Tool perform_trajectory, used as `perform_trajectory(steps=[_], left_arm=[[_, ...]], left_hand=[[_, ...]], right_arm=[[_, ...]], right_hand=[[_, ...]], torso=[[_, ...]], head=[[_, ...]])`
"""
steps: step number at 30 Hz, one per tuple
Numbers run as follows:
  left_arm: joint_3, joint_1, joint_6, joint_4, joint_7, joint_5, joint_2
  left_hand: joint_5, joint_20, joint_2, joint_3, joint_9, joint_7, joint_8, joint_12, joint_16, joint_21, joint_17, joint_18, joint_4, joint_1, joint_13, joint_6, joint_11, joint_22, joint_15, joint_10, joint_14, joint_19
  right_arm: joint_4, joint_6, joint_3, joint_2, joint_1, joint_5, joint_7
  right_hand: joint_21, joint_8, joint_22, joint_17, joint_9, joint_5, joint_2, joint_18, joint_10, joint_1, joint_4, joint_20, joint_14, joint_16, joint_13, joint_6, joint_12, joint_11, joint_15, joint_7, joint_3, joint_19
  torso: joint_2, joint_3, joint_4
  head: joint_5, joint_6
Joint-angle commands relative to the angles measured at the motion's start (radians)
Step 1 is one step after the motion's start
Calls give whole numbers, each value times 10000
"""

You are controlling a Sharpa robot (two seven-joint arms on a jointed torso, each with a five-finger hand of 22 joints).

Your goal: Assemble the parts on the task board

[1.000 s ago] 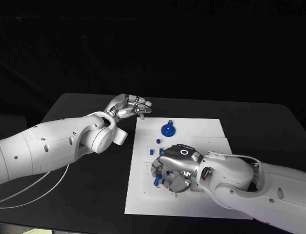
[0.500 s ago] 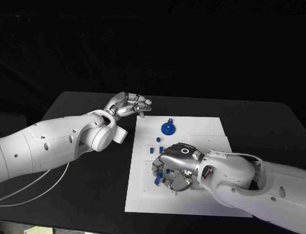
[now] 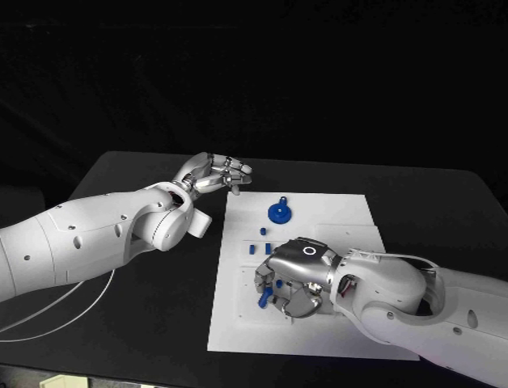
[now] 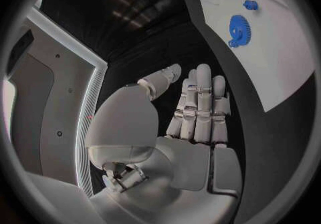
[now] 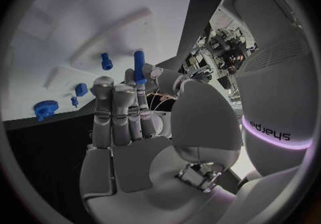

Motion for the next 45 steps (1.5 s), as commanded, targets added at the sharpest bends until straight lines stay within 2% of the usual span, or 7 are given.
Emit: perform_trajectory(steps=[1,15,33,37,41,45], left_arm=[[8,3,85,15,75,58,6],[8,2,80,17,74,58,-13],[8,2,77,24,74,58,6],[8,2,77,25,74,58,1],[8,3,74,26,74,58,-5],[8,3,75,26,74,58,-8]], left_hand=[[-16,-373,30,0,-16,-18,62,-59,-46,-56,17,-6,-46,-35,16,-80,19,16,7,-74,72,59],[-13,-373,30,1,-18,-18,65,-59,-54,-59,28,-6,-52,-32,17,-82,19,20,8,-75,73,60],[-13,-371,31,-1,-21,-17,70,-58,-64,-64,44,-7,-54,-35,18,-84,20,25,8,-76,75,61],[-12,-371,31,-1,-21,-17,70,-58,-66,-65,46,-7,-55,-36,18,-85,20,26,9,-76,75,61],[-12,-371,31,-1,-21,-17,71,-57,-68,-66,49,-7,-55,-36,18,-85,20,27,9,-76,75,61],[-12,-371,30,-1,-22,-17,72,-57,-70,-67,51,-7,-55,-36,18,-85,20,28,9,-75,76,62]], right_arm=[[3,311,-10,-22,-17,-156,35],[32,584,-9,-137,-15,-373,-28],[-3,825,-9,273,-13,-796,-208],[9,907,-10,323,-12,-709,-168],[5,978,-11,359,-12,-543,-113],[0,1024,-15,365,-12,-458,-92]], right_hand=[[44,33,181,-16,13,70,91,638,320,-7,-68,-62,-109,54,38,40,69,-53,-168,-2,-18,57],[50,40,181,-21,28,73,101,638,332,-24,-126,-61,-114,53,62,56,74,-58,-172,-10,-35,42],[58,30,183,-38,44,146,102,638,335,-113,-229,-35,-128,45,106,77,69,-56,-170,-12,-67,-5],[91,-8,181,-62,58,587,135,638,332,-325,-407,-7,-129,51,177,107,47,-53,-171,-17,-148,-35],[147,-37,182,-77,91,1361,141,638,330,-685,-600,-1,-130,74,257,136,22,-58,-166,-25,-524,-40],[163,-66,176,-92,110,1661,104,638,301,-1000,-676,3,-149,71,294,112,-9,-49,-153,-20,-971,-65]], torso=[[0,-3,7],[-1,-5,7],[-6,-18,11],[-3,-17,13],[-4,-16,9],[-4,-19,11]], head=[[-2,1],[12,2],[-11,-14],[-8,-24],[-12,-31],[-17,-37]])
